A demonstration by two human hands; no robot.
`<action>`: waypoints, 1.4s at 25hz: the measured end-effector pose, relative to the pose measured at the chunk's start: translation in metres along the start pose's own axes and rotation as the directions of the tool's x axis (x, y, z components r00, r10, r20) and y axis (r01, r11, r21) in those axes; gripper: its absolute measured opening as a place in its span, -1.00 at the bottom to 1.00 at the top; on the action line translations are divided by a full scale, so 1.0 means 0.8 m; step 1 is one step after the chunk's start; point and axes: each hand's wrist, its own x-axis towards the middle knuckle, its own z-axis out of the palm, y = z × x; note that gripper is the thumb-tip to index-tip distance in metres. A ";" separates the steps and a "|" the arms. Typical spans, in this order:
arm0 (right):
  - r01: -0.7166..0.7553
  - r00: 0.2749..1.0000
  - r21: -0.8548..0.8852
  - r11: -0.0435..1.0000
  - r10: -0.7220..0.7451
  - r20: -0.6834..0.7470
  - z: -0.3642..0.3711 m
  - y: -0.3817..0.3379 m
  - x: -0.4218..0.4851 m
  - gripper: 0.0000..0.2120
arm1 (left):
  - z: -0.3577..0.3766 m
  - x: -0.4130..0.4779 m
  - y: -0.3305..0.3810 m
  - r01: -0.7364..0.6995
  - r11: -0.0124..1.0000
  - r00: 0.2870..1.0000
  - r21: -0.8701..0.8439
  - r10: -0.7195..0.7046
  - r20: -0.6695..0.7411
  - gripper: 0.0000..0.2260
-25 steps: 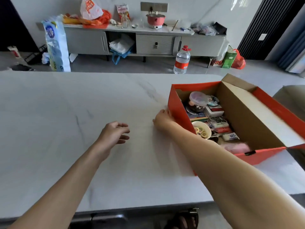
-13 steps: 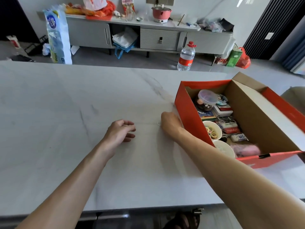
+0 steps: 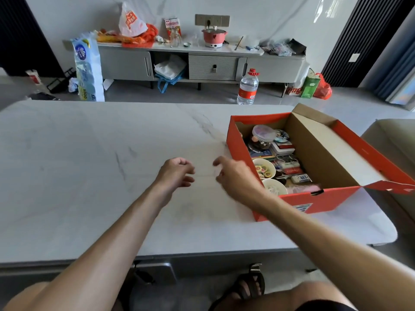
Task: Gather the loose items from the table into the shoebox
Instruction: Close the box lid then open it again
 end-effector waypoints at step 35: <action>0.208 0.524 0.924 -0.320 0.834 0.171 -0.162 0.305 -0.113 -0.73 | 0.196 -0.034 0.022 -0.048 0.987 0.985 0.154 0.021 0.172 -0.91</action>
